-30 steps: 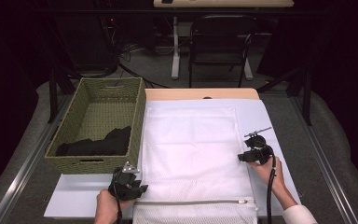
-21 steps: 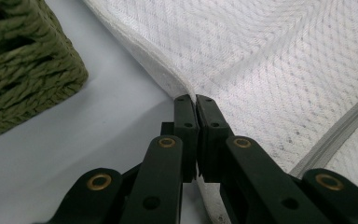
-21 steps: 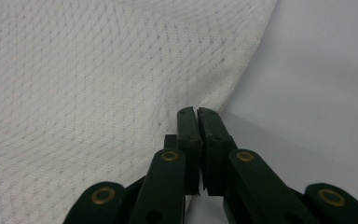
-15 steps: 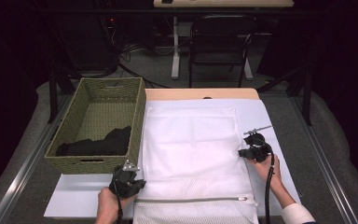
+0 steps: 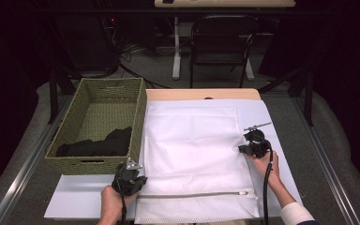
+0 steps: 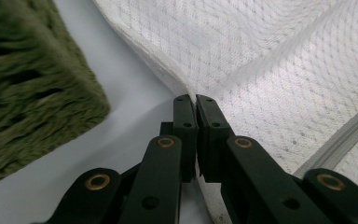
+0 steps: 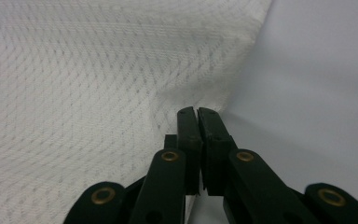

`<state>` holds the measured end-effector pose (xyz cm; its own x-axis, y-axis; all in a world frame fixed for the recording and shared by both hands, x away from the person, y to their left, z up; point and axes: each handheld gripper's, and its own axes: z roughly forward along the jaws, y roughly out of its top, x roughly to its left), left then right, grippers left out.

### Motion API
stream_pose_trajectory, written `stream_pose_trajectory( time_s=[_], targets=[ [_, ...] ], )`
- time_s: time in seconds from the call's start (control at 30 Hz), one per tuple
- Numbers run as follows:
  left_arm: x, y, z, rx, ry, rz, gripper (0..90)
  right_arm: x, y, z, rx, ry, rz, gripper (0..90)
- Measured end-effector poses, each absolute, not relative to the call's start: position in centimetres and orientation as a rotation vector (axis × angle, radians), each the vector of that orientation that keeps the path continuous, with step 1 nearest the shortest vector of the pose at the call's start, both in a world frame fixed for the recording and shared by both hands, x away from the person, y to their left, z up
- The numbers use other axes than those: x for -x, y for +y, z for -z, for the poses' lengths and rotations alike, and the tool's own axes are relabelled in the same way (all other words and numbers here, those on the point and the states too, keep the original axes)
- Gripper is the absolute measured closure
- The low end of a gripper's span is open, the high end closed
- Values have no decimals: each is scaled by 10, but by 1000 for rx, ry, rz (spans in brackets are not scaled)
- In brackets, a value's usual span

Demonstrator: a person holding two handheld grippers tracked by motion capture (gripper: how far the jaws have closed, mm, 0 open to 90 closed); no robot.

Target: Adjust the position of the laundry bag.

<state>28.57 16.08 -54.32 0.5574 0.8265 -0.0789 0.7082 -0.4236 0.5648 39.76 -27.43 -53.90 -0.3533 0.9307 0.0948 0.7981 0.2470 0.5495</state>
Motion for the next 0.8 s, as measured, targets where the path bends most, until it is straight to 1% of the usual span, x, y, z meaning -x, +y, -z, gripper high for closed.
stream_pose_trajectory(
  time_s=[0.1,0.17,0.2,0.3,0.33,0.37,0.43,0.5,0.6,0.67,0.8],
  targets=[
    [-286,161,544,-2251,1231,-290,859,-399,-268,540,-1585,2268,-743,876],
    [-285,161,543,-2258,1222,-271,811,-399,-268,539,-1573,2264,-743,859],
    [-284,161,543,-2255,1221,-259,766,-398,-270,538,-1580,2258,-757,814],
    [-279,165,539,-2258,1212,-222,646,-391,-275,532,-1613,2278,-795,620],
    [-276,166,538,-2253,1217,-210,601,-387,-277,531,-1616,2293,-807,573],
    [-274,168,536,-2260,1212,-208,571,-383,-278,529,-1619,2299,-813,550],
    [-271,171,536,-2261,1216,-173,546,-375,-281,529,-1634,2312,-812,514],
    [-271,172,538,-2257,1232,-145,545,-369,-283,530,-1661,2327,-809,522],
    [-273,171,541,-2254,1239,-121,592,-365,-280,533,-1673,2351,-791,560],
    [-273,168,543,-2251,1224,-129,657,-365,-275,536,-1667,2362,-772,604],
    [-273,165,543,-2272,1205,-148,784,-364,-269,537,-1622,2341,-734,758]
  ],
)
